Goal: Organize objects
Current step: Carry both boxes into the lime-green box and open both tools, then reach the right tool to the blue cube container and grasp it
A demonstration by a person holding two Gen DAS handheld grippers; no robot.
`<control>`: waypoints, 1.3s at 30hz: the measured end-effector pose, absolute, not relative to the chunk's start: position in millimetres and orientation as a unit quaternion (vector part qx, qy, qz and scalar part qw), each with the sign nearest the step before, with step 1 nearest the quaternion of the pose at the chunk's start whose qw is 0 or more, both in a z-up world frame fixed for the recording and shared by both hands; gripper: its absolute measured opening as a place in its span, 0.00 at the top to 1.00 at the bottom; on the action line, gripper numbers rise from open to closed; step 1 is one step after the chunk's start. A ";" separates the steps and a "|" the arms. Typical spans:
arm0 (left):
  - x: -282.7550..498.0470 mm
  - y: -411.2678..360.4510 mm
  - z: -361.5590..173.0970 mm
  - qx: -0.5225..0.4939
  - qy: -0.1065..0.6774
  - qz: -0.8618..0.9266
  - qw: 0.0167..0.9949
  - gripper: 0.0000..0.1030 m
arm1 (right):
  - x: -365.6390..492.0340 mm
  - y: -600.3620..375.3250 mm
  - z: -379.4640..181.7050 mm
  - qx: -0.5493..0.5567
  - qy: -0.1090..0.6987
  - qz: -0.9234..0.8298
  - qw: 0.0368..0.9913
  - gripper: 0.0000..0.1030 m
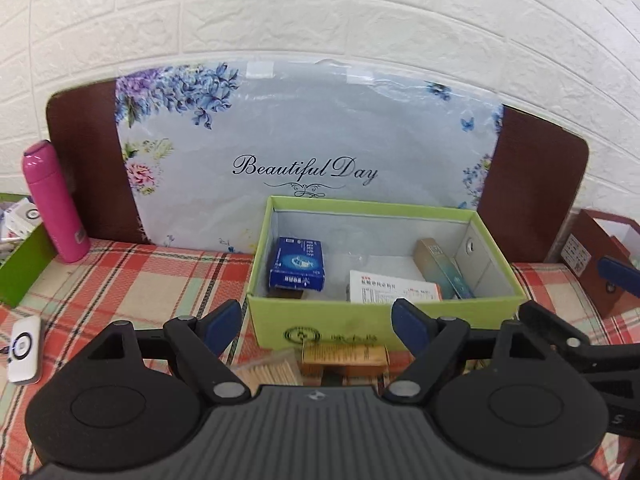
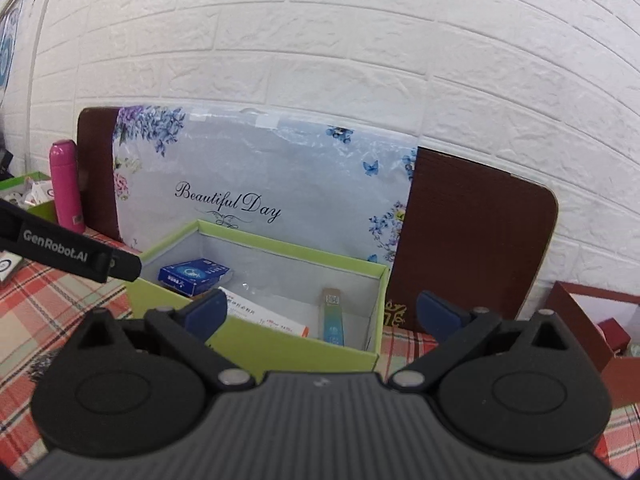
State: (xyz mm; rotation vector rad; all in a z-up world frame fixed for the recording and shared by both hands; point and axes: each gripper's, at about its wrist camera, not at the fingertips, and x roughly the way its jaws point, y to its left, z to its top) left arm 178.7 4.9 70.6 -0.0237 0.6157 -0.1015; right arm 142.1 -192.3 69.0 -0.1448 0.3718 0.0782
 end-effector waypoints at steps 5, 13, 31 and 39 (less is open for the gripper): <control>139.8 -6.0 65.6 -0.010 0.307 -0.061 0.950 0.17 | 94.9 -201.5 62.6 -0.043 0.196 0.033 0.979 0.00; 94.2 -14.8 44.4 -0.016 0.329 -0.074 0.941 0.17 | 52.3 -208.6 33.1 -0.029 0.257 -0.014 0.966 0.00; 66.2 -8.2 7.0 0.001 0.379 -0.065 0.923 0.17 | 24.6 -220.7 -9.4 -0.002 0.315 -0.049 0.948 0.00; 58.5 -9.1 -12.5 -0.010 0.393 -0.175 0.903 0.17 | 10.7 -212.7 -32.0 -0.065 0.287 -0.007 0.956 0.00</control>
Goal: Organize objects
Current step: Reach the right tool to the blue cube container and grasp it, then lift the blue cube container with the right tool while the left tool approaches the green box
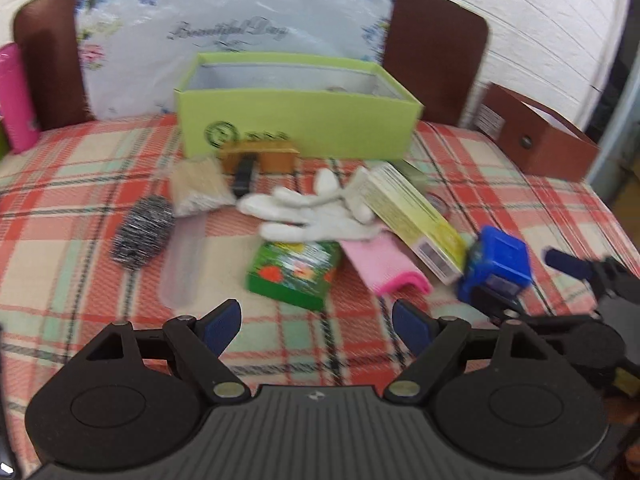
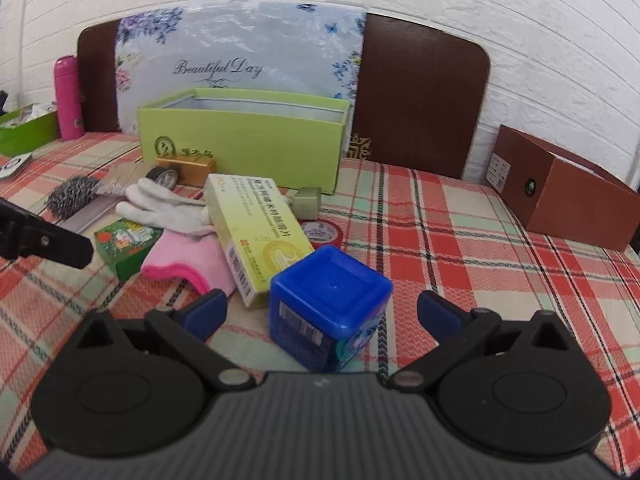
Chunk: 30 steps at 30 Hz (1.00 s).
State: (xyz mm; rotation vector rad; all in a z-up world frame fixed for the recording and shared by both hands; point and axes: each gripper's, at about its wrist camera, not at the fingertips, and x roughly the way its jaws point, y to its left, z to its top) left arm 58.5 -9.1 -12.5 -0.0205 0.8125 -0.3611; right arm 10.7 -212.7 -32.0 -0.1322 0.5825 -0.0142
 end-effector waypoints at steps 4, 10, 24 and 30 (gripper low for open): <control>57.9 -12.6 -20.8 -0.008 0.401 -0.194 0.895 0.17 | 25.4 -213.5 -32.8 -0.062 0.280 -0.005 0.958 0.00; 84.7 2.7 -28.2 -0.023 0.396 -0.163 0.903 0.17 | 22.7 -238.4 -34.3 0.017 0.296 -0.003 0.955 0.31; 108.8 -6.1 -51.1 0.006 0.406 -0.167 0.899 0.33 | -16.8 -224.0 -22.3 0.033 0.329 0.103 0.938 0.30; 67.6 12.5 -46.7 0.009 0.412 -0.133 0.901 0.31 | -16.2 -203.5 -26.3 0.000 0.328 0.084 0.941 0.13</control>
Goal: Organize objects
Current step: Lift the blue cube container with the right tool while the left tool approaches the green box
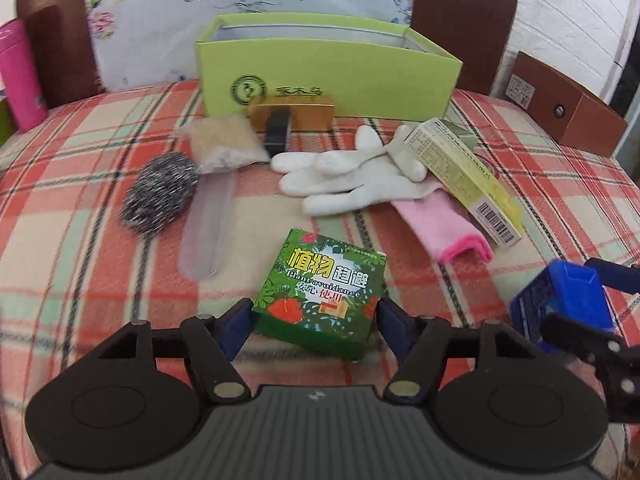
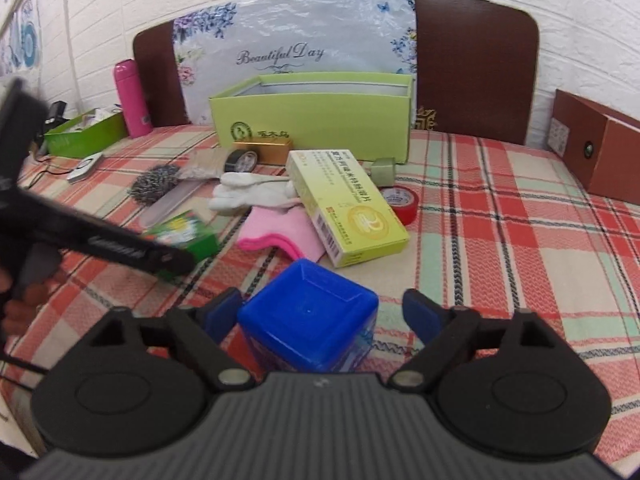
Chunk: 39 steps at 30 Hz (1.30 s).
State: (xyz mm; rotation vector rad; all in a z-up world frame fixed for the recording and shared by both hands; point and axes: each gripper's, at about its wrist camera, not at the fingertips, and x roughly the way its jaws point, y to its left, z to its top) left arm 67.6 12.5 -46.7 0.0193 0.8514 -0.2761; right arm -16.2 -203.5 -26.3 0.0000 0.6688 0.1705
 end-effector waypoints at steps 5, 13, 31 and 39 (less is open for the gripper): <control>77.3 3.7 -47.5 0.018 0.417 -0.124 0.900 0.28 | -16.3 -198.3 -31.7 0.021 0.357 0.064 0.932 0.13; 77.7 -2.7 -48.1 0.008 0.417 -0.131 0.899 0.28 | -14.8 -190.4 -36.6 0.053 0.362 0.029 0.930 0.17; 80.4 -5.1 -46.9 0.014 0.416 -0.125 0.900 0.32 | -7.1 -186.0 -35.9 0.047 0.353 0.042 0.933 0.46; 79.5 2.2 -14.0 0.008 0.381 -0.142 0.914 0.34 | -1.5 -188.3 -5.7 0.053 0.323 0.076 0.942 0.47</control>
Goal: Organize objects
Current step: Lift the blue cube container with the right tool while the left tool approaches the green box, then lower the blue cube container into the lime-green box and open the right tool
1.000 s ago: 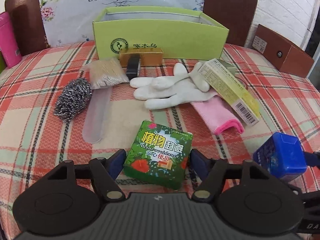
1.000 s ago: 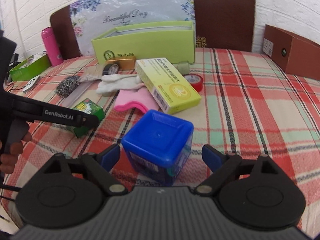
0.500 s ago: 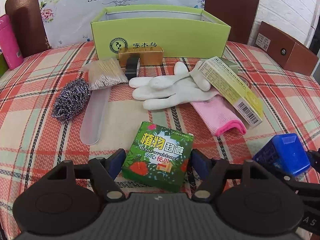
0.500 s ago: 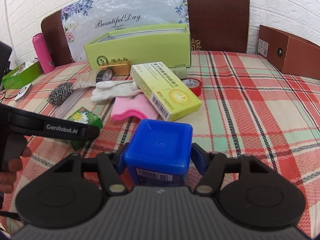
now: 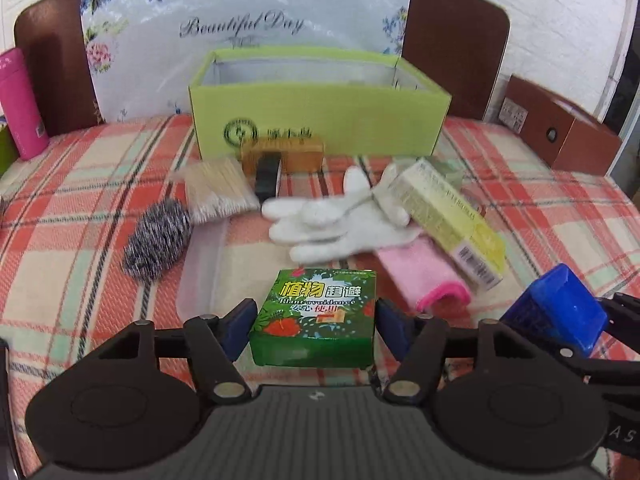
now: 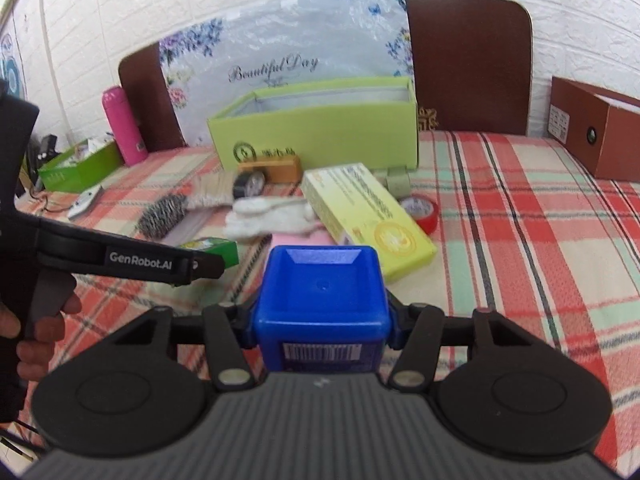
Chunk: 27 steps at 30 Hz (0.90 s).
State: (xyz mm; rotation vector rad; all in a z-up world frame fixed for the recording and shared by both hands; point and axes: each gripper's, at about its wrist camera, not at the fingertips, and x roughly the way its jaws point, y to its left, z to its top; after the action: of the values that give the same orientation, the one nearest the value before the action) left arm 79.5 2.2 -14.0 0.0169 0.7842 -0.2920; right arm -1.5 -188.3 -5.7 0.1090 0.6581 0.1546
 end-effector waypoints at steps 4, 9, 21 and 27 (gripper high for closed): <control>88.8 6.6 19.6 0.001 0.339 -0.155 0.928 0.34 | 15.6 -194.2 22.4 0.043 0.288 0.088 0.953 0.47; 114.8 4.5 64.2 -0.007 0.282 -0.168 0.945 0.34 | 54.8 -200.1 58.6 0.023 0.240 0.101 0.965 0.47; 246.9 -5.7 74.4 -0.034 0.276 -0.148 0.949 0.63 | 205.1 -195.2 60.8 -0.017 0.217 0.086 0.972 0.47; 271.9 0.7 55.0 -0.042 0.312 -0.163 0.935 0.60 | 258.7 -196.9 29.7 -0.019 0.247 0.071 0.966 0.47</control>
State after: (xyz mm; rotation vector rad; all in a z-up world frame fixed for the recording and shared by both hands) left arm 271.9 0.7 55.0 -0.0864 0.6378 -0.3342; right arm 258.7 -196.9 29.7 -0.0376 0.4987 0.1430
